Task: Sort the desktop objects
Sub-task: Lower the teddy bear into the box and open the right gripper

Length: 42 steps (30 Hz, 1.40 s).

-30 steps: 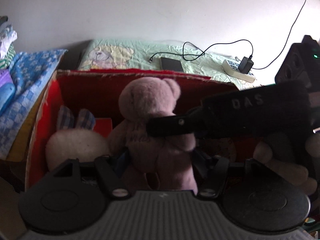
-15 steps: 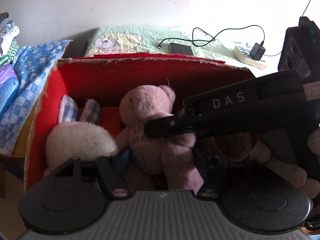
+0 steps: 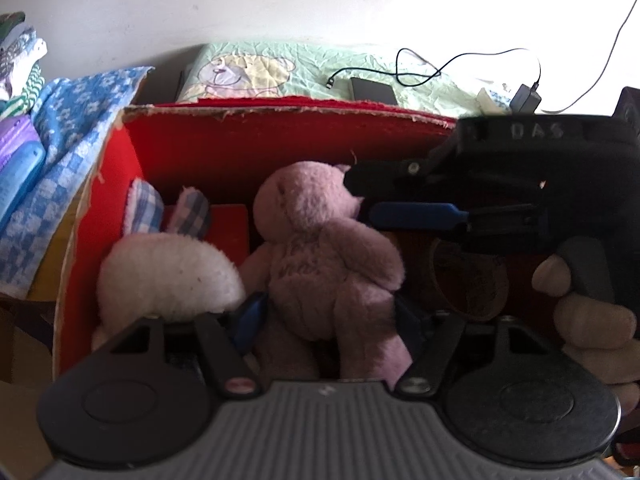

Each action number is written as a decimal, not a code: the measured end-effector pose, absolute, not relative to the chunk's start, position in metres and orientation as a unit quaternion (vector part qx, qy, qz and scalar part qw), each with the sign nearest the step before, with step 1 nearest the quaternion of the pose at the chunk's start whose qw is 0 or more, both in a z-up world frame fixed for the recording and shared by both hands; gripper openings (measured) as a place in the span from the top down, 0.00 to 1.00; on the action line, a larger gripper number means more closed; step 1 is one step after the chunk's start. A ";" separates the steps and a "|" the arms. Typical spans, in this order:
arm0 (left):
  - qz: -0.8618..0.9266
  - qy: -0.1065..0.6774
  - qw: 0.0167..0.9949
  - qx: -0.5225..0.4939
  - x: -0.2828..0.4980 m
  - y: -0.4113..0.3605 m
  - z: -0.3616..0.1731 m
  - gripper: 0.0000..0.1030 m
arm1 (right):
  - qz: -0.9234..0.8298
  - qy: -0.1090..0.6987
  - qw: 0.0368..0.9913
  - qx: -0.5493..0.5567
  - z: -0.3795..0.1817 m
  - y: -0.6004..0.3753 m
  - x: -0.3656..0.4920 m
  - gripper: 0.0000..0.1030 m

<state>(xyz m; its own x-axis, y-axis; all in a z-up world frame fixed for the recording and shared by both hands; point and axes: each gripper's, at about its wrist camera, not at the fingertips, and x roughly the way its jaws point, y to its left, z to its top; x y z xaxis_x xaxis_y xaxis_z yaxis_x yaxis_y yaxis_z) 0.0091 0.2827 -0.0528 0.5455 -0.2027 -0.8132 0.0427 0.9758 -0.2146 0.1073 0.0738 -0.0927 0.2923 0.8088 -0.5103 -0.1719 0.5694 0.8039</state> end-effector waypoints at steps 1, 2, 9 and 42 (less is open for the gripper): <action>-0.071 0.470 0.876 -0.088 0.008 0.285 -0.052 0.31 | 0.340 0.492 0.737 0.314 -0.091 0.076 0.107 0.79; -0.071 0.468 0.876 -0.091 0.007 0.286 -0.052 0.31 | 0.343 0.492 0.743 0.298 -0.090 0.080 0.105 0.86; -0.058 0.478 0.872 -0.087 0.014 0.284 -0.052 0.30 | 0.346 0.476 0.788 0.182 -0.073 0.105 0.095 0.93; -0.034 0.494 0.866 -0.064 0.020 0.276 -0.056 0.26 | 0.351 0.463 0.798 0.159 -0.069 0.107 0.092 0.88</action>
